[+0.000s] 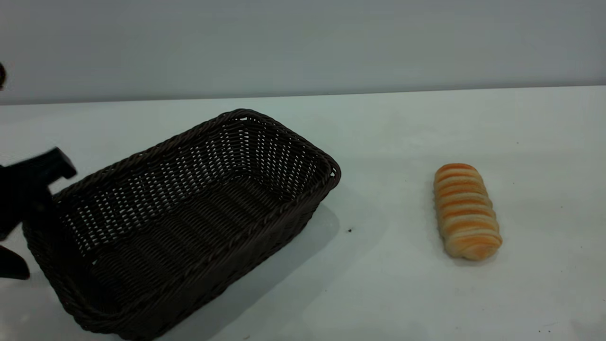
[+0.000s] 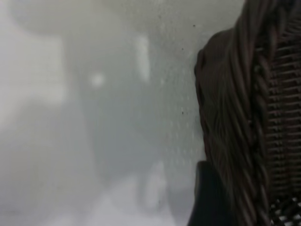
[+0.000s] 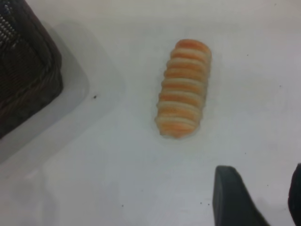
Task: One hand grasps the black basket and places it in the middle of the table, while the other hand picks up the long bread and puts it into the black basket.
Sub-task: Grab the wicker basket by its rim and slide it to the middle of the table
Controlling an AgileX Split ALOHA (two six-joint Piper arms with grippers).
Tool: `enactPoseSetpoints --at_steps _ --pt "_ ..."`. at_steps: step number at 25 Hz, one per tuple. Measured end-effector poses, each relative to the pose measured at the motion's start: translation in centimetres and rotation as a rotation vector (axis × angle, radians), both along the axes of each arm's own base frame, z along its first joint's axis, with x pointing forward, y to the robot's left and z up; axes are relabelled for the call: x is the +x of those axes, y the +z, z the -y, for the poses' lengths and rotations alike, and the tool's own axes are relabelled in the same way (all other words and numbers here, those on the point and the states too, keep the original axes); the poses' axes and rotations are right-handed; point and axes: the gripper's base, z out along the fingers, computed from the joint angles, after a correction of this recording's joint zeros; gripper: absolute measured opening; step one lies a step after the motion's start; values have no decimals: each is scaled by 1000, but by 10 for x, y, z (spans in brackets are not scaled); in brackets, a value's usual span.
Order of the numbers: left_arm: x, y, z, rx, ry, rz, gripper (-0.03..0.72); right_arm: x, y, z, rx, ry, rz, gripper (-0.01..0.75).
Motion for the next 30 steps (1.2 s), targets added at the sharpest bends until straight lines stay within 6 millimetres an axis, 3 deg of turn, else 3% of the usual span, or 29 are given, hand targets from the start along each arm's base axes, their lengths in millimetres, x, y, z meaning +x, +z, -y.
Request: enactPoseSetpoints --at_steps 7,10,12,15,23,30 --pt "6 -39 5 14 22 -38 529 0 1 -2 12 25 6 280" --pt "7 -55 10 23 10 -36 489 0 1 -4 19 41 15 280" --pt "9 -59 13 25 -2 -18 390 0 2 -4 19 49 19 280" --pt "14 -62 16 16 14 31 141 0 2 -5 27 55 25 280" --pt "18 -53 20 14 -41 92 135 0 2 -6 24 69 28 280" --pt "39 -9 30 15 -235 272 135 0 3 -7 38 76 37 280"
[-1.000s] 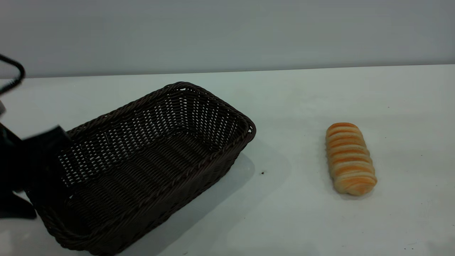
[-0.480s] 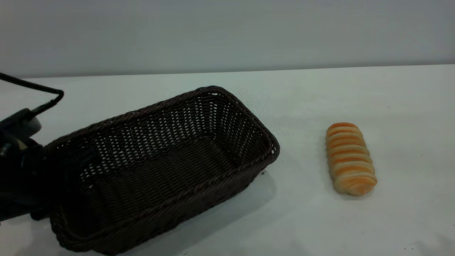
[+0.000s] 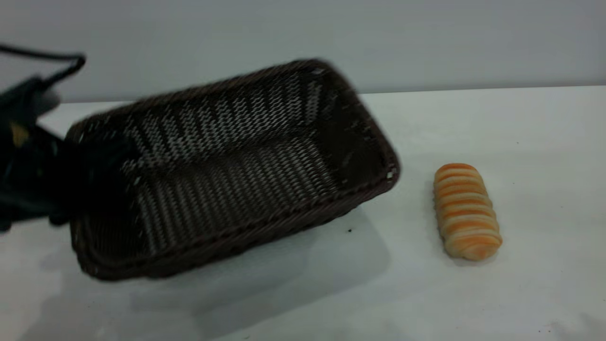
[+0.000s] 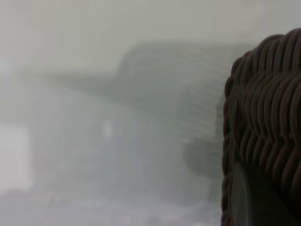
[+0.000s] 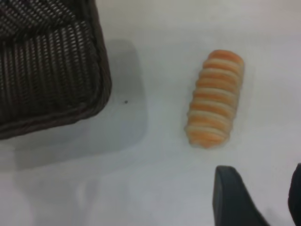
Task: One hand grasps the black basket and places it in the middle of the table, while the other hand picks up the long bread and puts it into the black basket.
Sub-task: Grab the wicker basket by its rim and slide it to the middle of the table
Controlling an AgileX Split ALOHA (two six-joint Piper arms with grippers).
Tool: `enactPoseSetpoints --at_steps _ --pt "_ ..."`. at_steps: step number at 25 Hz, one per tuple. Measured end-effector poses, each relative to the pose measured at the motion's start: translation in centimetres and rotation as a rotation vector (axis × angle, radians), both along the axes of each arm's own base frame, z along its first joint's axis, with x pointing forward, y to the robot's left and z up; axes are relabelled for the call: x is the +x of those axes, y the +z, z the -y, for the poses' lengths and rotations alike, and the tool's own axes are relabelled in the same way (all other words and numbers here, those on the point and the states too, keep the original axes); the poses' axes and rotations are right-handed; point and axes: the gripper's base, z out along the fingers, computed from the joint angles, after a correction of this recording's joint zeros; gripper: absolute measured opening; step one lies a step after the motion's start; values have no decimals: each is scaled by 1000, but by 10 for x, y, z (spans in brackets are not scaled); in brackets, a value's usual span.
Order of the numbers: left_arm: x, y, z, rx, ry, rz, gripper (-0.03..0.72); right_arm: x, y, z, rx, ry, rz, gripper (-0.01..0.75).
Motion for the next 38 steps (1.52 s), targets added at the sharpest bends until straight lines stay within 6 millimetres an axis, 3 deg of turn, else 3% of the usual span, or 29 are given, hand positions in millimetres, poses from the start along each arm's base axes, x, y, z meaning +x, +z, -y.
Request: enactPoseSetpoints --at_steps 6,12,20,27,29,34,38 --pt "13 3 3 80 -101 -30 135 0 0 -1 8 3 1 280" --pt "27 -21 6 126 -161 -89 135 0 0 -1 11 4 -1 280" --pt "48 -49 28 67 -243 -116 135 0 0 -1 6 9 2 280" --pt "50 -52 27 71 -148 -140 149 -1 0 -1 -1 22 -1 280" --pt "50 -48 27 71 -151 -130 231 -1 0 -2 2 22 0 280" --pt "52 -28 30 36 -124 -82 531 0 1 -2 15 24 6 280" --pt "54 -8 30 13 -112 -29 624 0 1 -3 14 28 8 280"
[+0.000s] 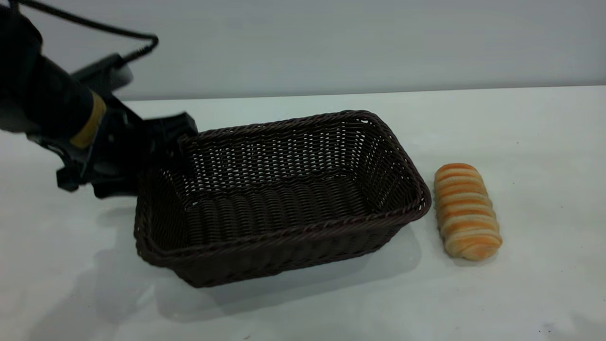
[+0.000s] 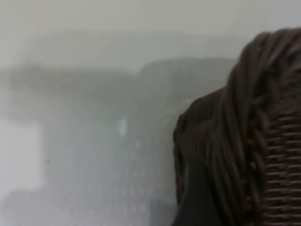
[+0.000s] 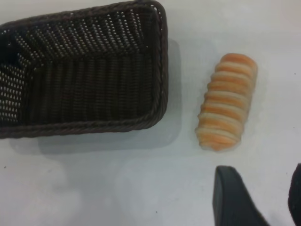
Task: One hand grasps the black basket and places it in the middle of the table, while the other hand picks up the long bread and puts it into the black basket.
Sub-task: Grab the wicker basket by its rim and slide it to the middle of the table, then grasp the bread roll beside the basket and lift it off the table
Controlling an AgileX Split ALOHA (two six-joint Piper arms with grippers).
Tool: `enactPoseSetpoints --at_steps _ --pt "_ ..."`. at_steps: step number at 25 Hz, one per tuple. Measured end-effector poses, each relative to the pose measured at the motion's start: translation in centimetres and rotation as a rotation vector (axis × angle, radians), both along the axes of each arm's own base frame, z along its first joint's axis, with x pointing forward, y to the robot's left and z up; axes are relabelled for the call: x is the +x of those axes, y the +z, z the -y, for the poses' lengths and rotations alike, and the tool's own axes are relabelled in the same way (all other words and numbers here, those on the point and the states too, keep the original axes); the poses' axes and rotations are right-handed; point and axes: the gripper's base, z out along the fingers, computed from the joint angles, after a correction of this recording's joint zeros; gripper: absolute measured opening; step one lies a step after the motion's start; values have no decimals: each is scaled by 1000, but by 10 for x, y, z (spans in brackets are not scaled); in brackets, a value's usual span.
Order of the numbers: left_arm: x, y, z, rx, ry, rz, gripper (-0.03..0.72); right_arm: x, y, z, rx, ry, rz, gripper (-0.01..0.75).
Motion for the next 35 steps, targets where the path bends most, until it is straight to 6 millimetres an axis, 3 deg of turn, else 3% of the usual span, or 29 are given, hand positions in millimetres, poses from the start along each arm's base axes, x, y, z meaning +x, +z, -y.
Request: enactPoseSetpoints --at_steps 10,18,23,29,35 --pt "-3 43 0 -2 -62 119 586 0 0 0 4 -1 0 280" --pt "-19 22 -8 65 -64 49 585 0 0 0 6 2 -3 280" --pt "-20 23 -11 92 -65 56 585 0 0 -1 17 4 0 280" --pt "-17 63 -10 76 -74 190 585 9 -6 -4 47 29 -25 280" --pt "-28 129 -14 71 -101 411 585 19 -13 -7 67 58 -36 280"
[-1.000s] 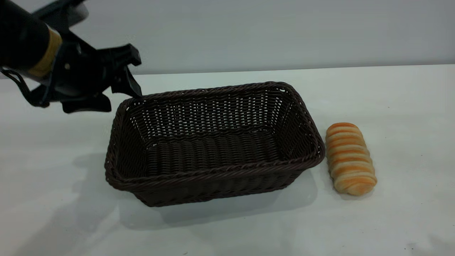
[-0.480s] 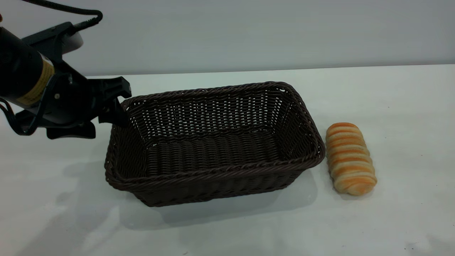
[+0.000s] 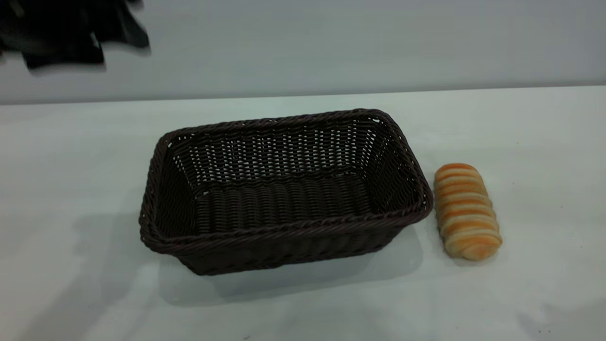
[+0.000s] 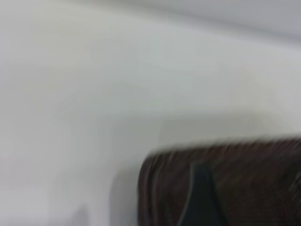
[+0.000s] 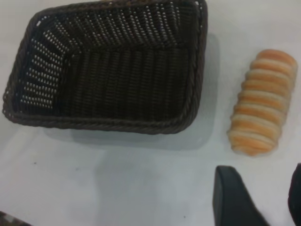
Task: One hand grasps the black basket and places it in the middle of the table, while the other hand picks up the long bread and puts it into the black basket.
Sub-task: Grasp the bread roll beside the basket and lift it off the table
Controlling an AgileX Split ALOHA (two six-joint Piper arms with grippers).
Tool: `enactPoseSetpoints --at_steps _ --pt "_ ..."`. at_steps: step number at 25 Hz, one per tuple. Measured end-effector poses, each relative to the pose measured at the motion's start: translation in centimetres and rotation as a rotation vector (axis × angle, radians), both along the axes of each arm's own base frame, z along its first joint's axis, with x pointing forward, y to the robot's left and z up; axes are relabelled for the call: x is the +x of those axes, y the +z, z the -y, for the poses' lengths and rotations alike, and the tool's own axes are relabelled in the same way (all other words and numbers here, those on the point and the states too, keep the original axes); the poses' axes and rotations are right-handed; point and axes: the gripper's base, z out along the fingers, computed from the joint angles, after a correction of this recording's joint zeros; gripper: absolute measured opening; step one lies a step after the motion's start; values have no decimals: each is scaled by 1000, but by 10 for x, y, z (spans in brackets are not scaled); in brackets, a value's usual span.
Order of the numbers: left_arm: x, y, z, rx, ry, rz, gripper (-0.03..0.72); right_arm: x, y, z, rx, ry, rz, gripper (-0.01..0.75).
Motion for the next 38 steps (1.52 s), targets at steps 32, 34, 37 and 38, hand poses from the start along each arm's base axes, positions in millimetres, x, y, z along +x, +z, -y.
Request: enactPoseSetpoints --at_steps 32,34,37,38 --pt "-230 214 -56 -121 -146 1028 585 115 -112 -32 -247 110 -174 280" --pt "-238 215 -58 -112 -149 1058 585 120 -126 -33 -324 119 -186 280" --pt "-244 217 -59 -111 -149 1081 585 128 -141 -31 -410 131 -197 280" --pt "-245 217 -60 -111 -149 1084 585 131 -146 -30 -429 134 -201 280"
